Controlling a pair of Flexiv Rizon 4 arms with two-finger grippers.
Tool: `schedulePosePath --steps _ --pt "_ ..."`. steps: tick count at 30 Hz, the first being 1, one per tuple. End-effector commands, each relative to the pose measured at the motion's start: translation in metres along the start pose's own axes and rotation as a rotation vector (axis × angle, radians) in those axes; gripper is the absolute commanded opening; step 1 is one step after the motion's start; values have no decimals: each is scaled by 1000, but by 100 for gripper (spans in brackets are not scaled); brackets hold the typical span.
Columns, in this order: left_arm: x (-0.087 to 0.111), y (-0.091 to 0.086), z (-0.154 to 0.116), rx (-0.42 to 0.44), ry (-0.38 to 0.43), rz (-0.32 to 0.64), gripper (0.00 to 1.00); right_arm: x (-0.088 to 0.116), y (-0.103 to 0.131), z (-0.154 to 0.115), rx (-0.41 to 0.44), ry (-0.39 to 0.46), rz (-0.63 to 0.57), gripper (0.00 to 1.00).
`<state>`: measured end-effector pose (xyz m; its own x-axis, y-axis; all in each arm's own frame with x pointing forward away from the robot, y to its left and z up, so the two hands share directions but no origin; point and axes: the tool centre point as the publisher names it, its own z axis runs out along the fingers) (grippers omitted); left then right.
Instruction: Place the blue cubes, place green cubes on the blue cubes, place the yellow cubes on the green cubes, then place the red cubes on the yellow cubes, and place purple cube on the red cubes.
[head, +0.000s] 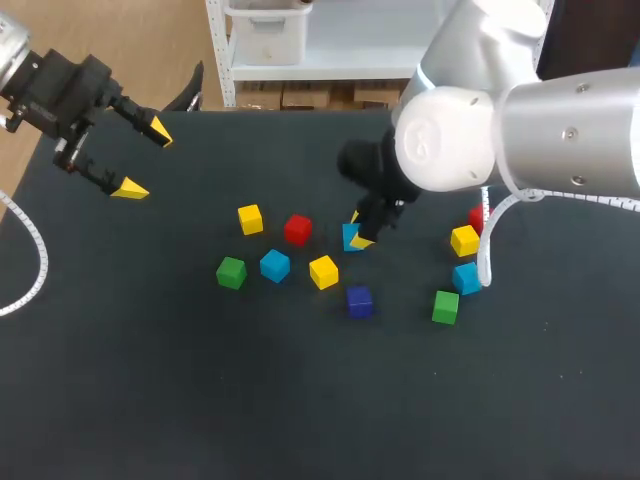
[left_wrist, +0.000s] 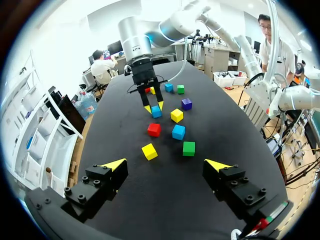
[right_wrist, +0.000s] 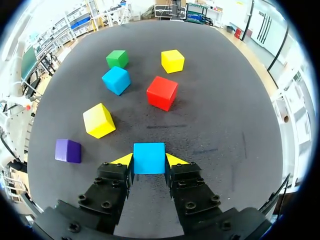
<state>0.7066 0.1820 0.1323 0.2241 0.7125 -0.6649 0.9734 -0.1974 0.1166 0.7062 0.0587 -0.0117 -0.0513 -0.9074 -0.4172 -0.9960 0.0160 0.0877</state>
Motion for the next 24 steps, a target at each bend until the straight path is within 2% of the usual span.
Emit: schedulePosePath --steps 1,6,10,11,12,13,19,22,24 --pt "1 0 0 -2 -1 3 100 0 -1 1 -3 1 4 27" --pt "1 0 0 -2 -1 3 100 0 -1 1 -3 5 5 34" --pt "1 0 0 -2 -1 3 100 1 0 1 -5 10 6 48" --pt "1 0 0 -2 -1 3 100 1 0 1 -5 12 7 58" --pt "1 0 0 -2 -1 3 100 1 1 0 -6 14 7 85" --pt "1 0 0 -2 -1 3 100 1 1 0 -9 19 10 100" --pt "1 0 0 -2 -1 3 100 6 7 -8 -21 28 49 100" --pt "1 0 0 -2 -1 3 100 14 10 -23 -23 42 61 100" --pt "1 0 0 -2 -1 3 100 23 11 -35 -54 53 59 100"
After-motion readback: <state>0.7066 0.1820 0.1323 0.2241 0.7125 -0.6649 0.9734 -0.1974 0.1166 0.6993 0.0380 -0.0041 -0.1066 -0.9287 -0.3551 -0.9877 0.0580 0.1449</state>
